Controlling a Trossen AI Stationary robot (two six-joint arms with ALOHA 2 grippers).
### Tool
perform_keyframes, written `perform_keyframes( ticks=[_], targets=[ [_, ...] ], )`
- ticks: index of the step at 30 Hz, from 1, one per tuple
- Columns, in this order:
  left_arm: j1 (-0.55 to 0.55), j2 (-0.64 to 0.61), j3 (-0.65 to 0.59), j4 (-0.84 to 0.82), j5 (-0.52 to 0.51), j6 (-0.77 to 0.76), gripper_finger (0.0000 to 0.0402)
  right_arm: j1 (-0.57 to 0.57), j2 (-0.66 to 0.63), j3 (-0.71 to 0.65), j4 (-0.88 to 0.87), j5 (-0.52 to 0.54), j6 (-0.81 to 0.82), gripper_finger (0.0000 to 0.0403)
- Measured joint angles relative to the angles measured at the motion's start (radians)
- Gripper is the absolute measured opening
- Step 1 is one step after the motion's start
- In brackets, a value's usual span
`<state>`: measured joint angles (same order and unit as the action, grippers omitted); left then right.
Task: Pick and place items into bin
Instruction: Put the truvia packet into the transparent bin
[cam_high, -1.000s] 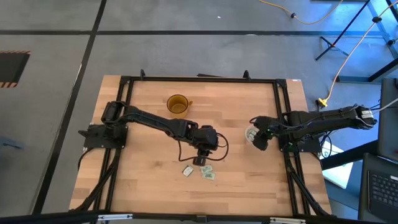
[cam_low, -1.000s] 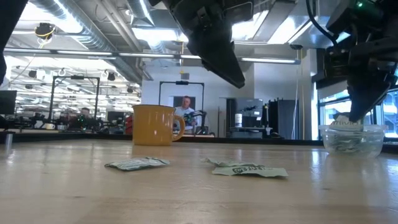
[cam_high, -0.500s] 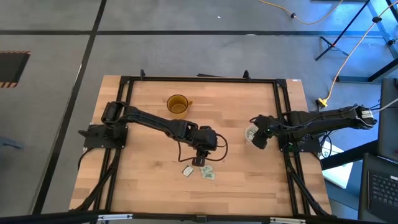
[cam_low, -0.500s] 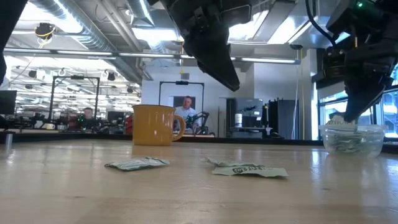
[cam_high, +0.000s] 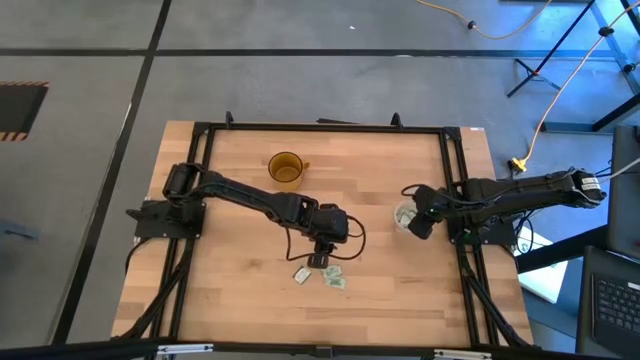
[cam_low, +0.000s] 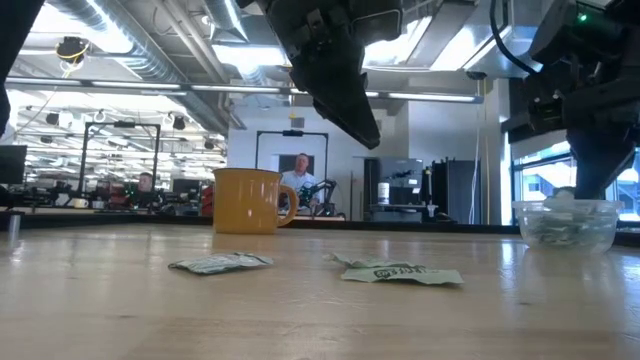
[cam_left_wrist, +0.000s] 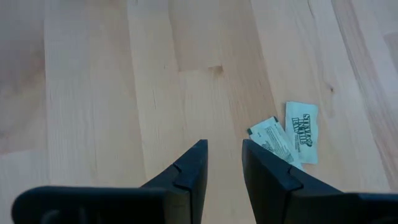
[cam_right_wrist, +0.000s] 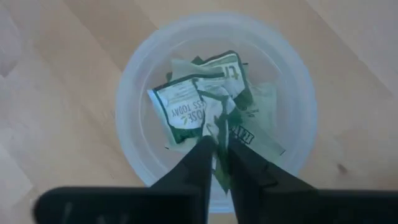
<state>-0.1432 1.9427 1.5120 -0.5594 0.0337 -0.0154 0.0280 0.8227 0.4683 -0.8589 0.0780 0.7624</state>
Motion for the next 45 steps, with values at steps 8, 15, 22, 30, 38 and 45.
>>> perform_keyframes(
  ticks=[8,15,22,30,38,45],
  targets=[
    [0.000,0.000,0.000,-0.001,0.001,0.000,0.0093,0.000,0.000,0.000,0.002,0.031,0.017,0.0123],
    [0.000,0.000,0.000,-0.024,0.001,0.000,0.0093,0.000,0.000,0.002,0.005,0.109,0.014,0.0137],
    [-0.015,0.000,0.000,-0.108,0.000,0.046,0.0093,0.000,-0.001,0.012,0.009,0.185,-0.016,0.0138],
    [-0.111,0.000,0.000,-0.223,0.039,0.028,0.0093,0.000,-0.002,0.061,0.078,0.262,-0.149,0.0138],
    [-0.182,0.074,-0.001,-0.226,-0.009,-0.030,0.0093,0.000,-0.001,0.061,0.140,0.262,-0.192,0.0138],
    [-0.180,0.142,0.000,-0.271,-0.049,-0.025,0.0093,0.000,-0.001,0.061,0.144,0.261,-0.170,0.0138]
  ],
)
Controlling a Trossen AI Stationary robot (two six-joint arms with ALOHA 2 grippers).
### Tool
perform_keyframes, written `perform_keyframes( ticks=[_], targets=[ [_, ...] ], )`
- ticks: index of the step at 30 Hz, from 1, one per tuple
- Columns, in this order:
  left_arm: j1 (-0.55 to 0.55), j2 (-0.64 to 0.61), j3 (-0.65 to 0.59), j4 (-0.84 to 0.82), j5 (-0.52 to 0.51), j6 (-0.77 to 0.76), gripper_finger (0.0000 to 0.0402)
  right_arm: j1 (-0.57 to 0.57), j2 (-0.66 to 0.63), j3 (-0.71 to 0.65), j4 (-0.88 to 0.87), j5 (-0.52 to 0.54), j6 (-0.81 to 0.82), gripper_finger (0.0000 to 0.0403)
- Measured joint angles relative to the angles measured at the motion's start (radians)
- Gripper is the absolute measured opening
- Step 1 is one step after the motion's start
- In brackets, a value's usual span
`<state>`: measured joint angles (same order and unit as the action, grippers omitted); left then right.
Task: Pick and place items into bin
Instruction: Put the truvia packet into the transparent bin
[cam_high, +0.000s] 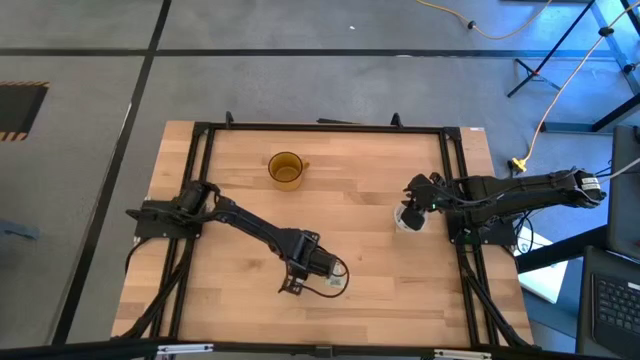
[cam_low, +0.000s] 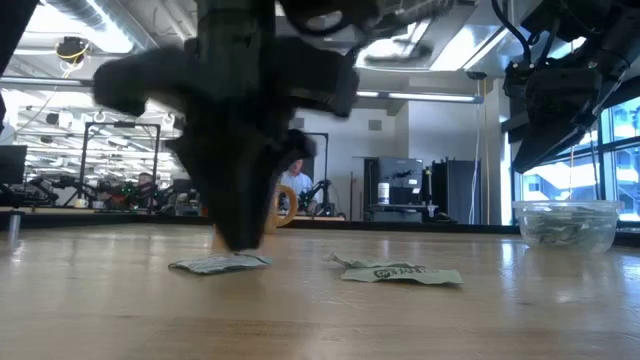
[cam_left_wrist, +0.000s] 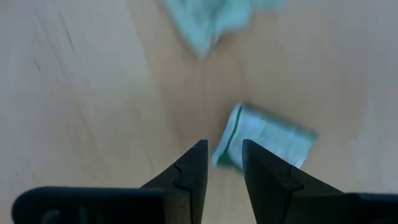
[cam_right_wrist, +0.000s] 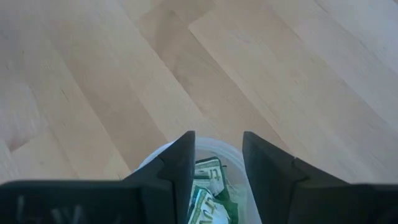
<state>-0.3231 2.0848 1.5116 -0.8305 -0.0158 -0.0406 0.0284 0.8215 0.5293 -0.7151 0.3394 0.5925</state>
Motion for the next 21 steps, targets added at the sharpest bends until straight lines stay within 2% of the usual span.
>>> perform_keyframes(
  ticks=[9,21],
  targets=[
    [0.007,0.053,0.005,-0.019,0.029,0.039,0.0085,0.000,0.000,0.000,0.000,0.000,0.003,0.0138],
    [0.007,0.056,0.003,-0.018,0.042,0.037,0.0019,0.000,0.000,0.000,-0.001,0.000,0.002,0.0138]
  ],
)
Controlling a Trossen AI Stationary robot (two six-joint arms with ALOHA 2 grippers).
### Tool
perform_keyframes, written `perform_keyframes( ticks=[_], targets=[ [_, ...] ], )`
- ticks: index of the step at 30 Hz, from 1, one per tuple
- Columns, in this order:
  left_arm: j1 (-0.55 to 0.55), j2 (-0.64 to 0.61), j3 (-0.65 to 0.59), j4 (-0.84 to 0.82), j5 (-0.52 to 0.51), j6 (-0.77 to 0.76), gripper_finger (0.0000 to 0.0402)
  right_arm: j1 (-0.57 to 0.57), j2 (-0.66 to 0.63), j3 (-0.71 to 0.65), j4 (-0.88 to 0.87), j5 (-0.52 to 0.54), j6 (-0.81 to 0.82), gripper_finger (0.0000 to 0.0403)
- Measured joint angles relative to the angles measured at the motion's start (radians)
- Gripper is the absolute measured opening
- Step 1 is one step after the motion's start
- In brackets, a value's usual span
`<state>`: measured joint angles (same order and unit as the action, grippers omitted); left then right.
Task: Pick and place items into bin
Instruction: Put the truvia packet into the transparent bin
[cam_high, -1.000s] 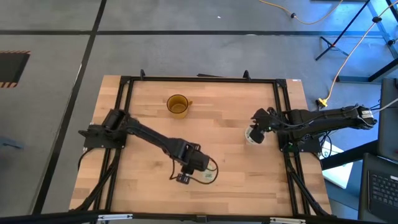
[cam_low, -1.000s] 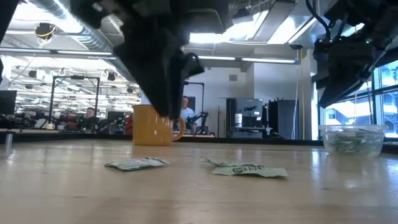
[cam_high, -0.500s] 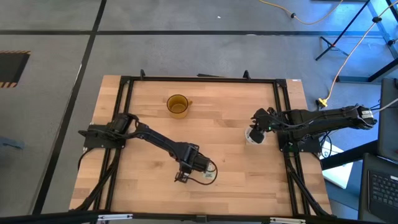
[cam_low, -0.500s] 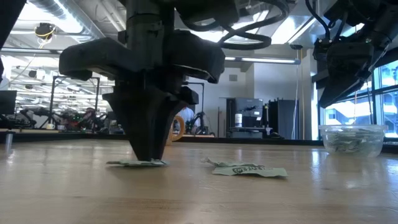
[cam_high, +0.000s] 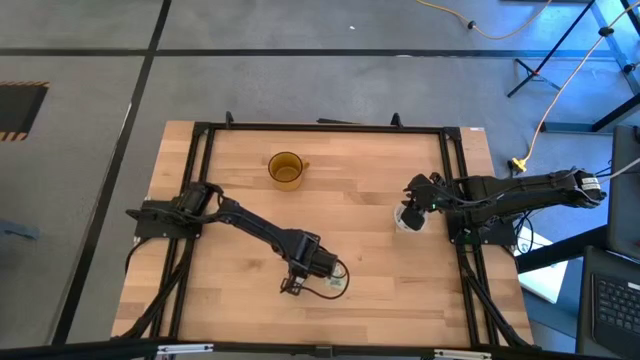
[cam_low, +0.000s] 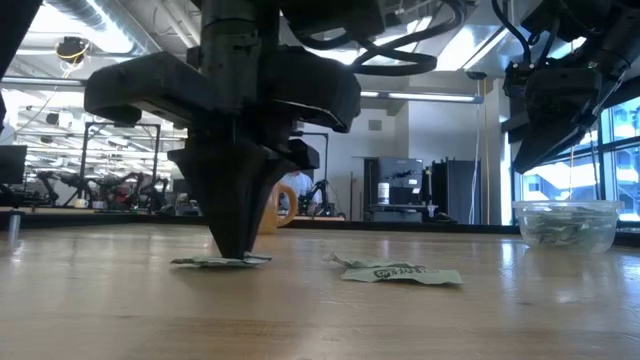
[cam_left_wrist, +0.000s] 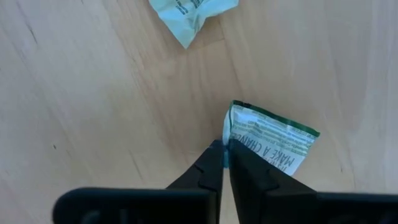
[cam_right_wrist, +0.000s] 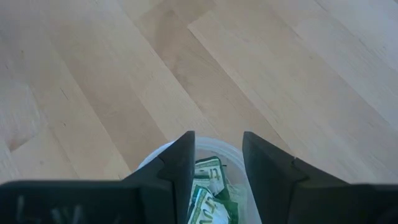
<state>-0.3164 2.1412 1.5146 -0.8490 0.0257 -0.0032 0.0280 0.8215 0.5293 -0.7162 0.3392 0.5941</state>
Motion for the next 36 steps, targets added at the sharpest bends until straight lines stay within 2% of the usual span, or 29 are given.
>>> perform_keyframes(
  ticks=[6,10,15,19,25,28,32,36],
  targets=[
    [0.005,-0.032,-0.005,0.000,-0.007,-0.002,0.0004,0.000,0.000,0.000,0.002,0.000,0.000,0.0138],
    [0.019,-0.077,-0.008,-0.007,-0.089,-0.002,0.0002,0.000,0.000,0.000,0.005,-0.003,-0.016,0.0138],
    [0.038,-0.117,-0.005,0.015,-0.289,-0.013,0.0003,0.002,0.000,-0.001,0.092,-0.057,-0.129,0.0138],
    [0.067,-0.132,-0.004,0.082,-0.493,-0.036,0.0002,0.003,0.000,-0.001,0.238,-0.107,-0.225,0.0138],
    [0.108,-0.131,-0.004,0.230,-0.724,-0.036,0.0002,0.003,0.001,-0.001,0.466,-0.208,-0.436,0.0138],
    [0.126,-0.132,-0.004,0.325,-0.815,0.009,0.0003,0.003,0.001,-0.001,0.538,-0.236,-0.498,0.0138],
    [0.135,-0.132,-0.004,0.465,-0.915,0.102,0.0002,0.003,0.001,-0.001,0.556,-0.236,-0.501,0.0138],
    [0.135,-0.132,-0.004,0.656,-0.966,0.210,0.0004,0.003,0.016,-0.001,0.556,-0.235,-0.567,0.0138]
  ],
)
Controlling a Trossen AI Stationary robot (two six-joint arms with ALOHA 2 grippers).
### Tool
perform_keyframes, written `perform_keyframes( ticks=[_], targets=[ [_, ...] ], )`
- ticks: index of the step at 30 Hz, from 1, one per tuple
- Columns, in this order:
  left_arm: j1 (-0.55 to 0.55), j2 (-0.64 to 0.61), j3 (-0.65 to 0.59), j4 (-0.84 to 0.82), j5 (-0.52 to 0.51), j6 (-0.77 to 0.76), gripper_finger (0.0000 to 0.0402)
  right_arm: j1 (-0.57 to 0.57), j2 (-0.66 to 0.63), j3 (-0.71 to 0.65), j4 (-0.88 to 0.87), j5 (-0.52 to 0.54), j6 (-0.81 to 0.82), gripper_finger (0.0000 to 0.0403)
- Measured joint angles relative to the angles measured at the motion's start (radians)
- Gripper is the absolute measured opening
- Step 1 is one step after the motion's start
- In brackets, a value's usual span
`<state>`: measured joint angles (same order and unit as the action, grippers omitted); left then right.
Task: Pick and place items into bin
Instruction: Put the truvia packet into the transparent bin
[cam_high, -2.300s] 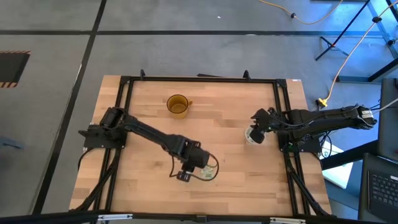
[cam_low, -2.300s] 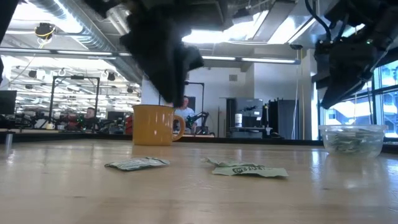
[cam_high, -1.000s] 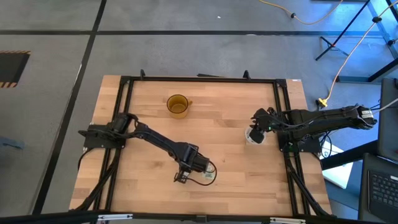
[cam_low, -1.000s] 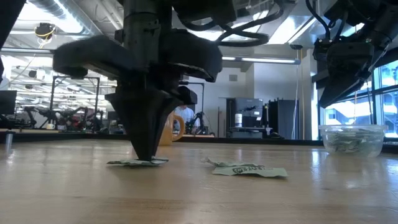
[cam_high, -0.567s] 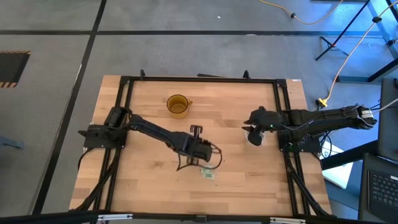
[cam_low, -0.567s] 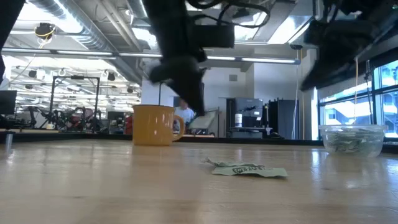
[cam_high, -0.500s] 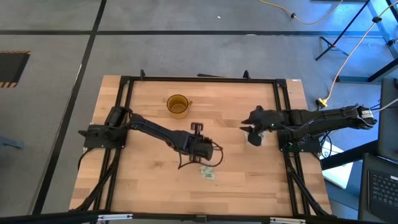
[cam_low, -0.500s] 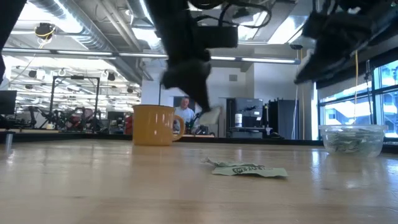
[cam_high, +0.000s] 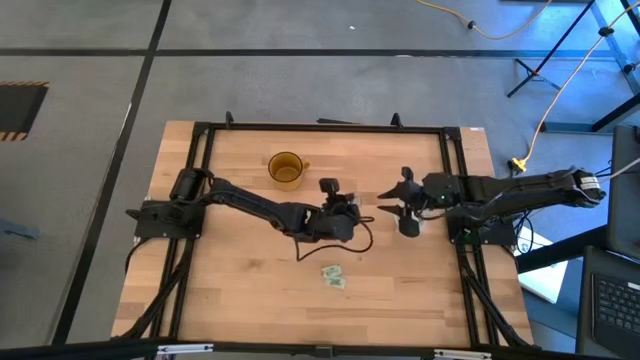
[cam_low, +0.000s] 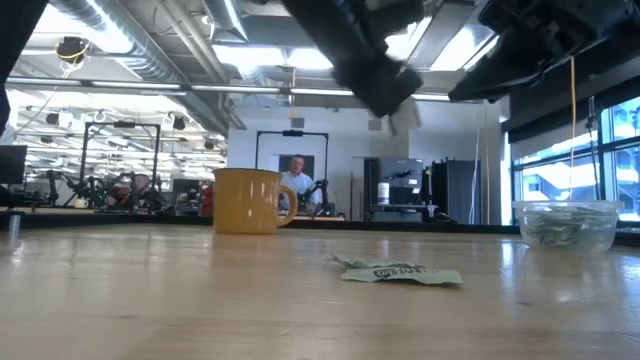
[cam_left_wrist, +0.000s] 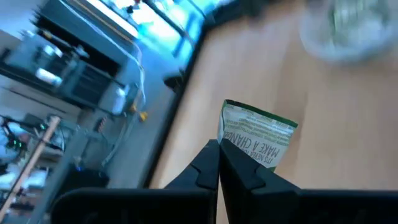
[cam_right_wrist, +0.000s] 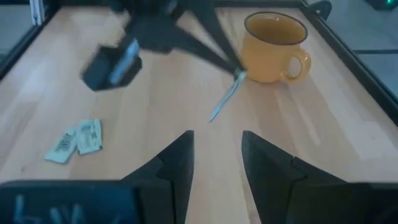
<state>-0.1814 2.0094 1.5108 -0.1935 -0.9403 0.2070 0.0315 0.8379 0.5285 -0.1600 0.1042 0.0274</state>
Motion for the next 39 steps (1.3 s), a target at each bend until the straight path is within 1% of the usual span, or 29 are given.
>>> perform_keyframes(
  ticks=[4,9,12,17,20,29,33,39],
  targets=[
    [0.000,0.000,0.000,0.166,-0.003,0.098,0.0002,0.000,0.040,0.000,0.021,0.000,-0.030,0.0138],
    [0.000,0.000,0.001,0.262,-0.003,0.176,0.0004,0.000,0.093,0.000,0.080,0.000,-0.025,0.0138],
    [0.000,0.000,0.001,0.273,-0.004,0.182,0.0002,0.000,0.115,0.000,0.109,0.004,0.017,0.0138],
    [0.000,0.000,0.001,0.273,-0.009,0.181,0.0004,0.000,0.123,0.000,0.127,0.048,0.070,0.0138],
    [0.000,0.000,0.001,0.273,-0.021,0.181,0.0002,-0.001,0.123,0.000,0.156,0.047,0.079,0.0138],
    [0.000,-0.001,0.001,0.273,-0.010,0.178,0.0002,-0.002,0.122,0.000,0.212,0.047,0.166,0.0135],
    [0.000,-0.001,0.001,0.283,-0.009,0.180,0.0004,-0.002,0.122,0.000,0.209,0.045,0.200,0.0108],
    [0.000,-0.002,0.001,0.290,-0.008,0.181,0.0002,-0.002,0.122,0.000,0.207,0.045,0.203,0.0041]
  ],
)
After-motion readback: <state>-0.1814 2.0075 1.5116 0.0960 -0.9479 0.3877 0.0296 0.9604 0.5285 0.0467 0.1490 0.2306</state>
